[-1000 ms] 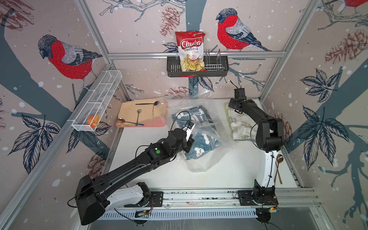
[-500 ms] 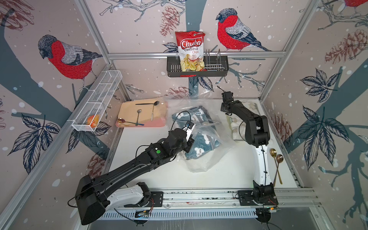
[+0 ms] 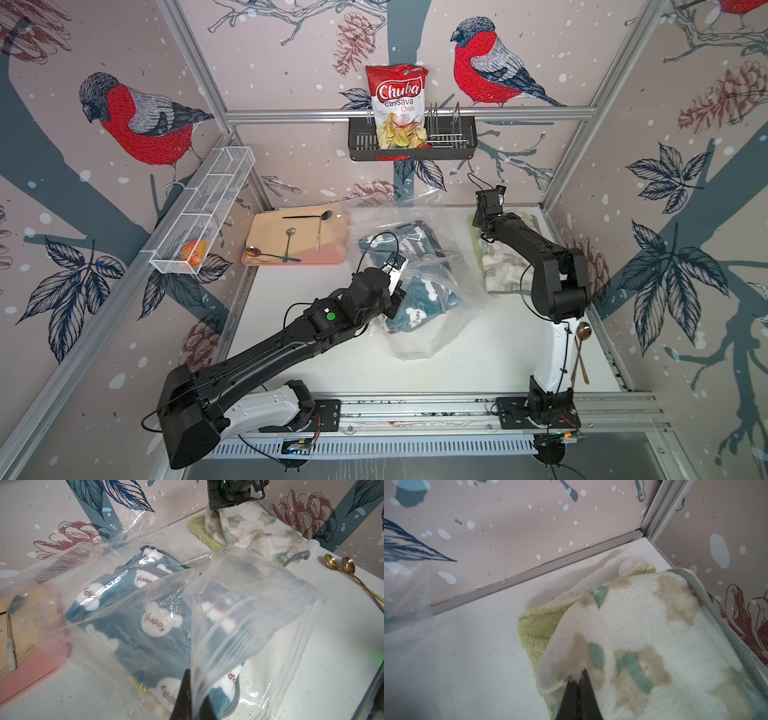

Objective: Take the blanket out of the vacuum bag
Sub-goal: Place the blanket at the corner of the board.

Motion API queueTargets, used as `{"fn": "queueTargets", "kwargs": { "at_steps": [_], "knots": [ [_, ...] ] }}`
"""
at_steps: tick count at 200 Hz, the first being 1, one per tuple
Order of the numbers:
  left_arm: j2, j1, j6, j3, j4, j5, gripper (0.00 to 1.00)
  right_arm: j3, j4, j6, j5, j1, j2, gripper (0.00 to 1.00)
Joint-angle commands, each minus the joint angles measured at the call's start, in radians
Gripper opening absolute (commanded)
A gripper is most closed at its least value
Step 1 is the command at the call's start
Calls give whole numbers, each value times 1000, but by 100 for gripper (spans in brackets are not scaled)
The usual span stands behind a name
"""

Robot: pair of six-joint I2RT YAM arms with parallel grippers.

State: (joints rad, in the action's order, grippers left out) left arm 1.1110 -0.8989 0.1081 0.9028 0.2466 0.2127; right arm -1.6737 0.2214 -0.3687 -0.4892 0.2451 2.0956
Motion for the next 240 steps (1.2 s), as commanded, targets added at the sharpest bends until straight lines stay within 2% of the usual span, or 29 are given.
{"fn": "queueTargets", "kwargs": {
  "at_steps": [1,23,52,108,116,124,130,146,159,176,200,209,226,240],
  "knots": [
    [3,2,4,2,-36,2,0,-35,-89,13,7,-6,21,0],
    [0,2,4,-2,-39,5,0,-107,-53,8,40,-7,70,0],
    [10,2,4,2,-36,-2,0,-125,-118,36,72,-5,123,0],
    [9,2,6,2,-37,-2,0,-228,-94,81,106,-7,223,5],
    [10,2,7,2,-35,-4,0,-222,-108,86,144,-10,224,13],
    [9,2,7,5,-34,-4,0,-224,-100,87,217,-14,227,38],
    [8,2,7,5,-33,-4,0,-251,-52,76,247,-16,230,47],
    [1,2,9,3,-35,-4,0,-305,70,56,259,-19,210,59],
    [-5,2,12,4,-35,-13,0,-281,112,19,294,-33,143,65],
    [-11,1,19,5,-35,-23,0,-155,101,-34,345,-59,-7,72],
    [-24,1,24,8,-32,-30,0,76,103,-116,359,-114,-239,75],
    [-31,2,24,8,-33,-33,0,210,88,-158,399,-164,-325,75],
    [-43,1,25,5,-33,-37,0,486,15,-229,547,-302,-502,75],
    [-50,1,30,5,-30,-44,0,689,-37,-245,622,-418,-647,75]
  ]
}}
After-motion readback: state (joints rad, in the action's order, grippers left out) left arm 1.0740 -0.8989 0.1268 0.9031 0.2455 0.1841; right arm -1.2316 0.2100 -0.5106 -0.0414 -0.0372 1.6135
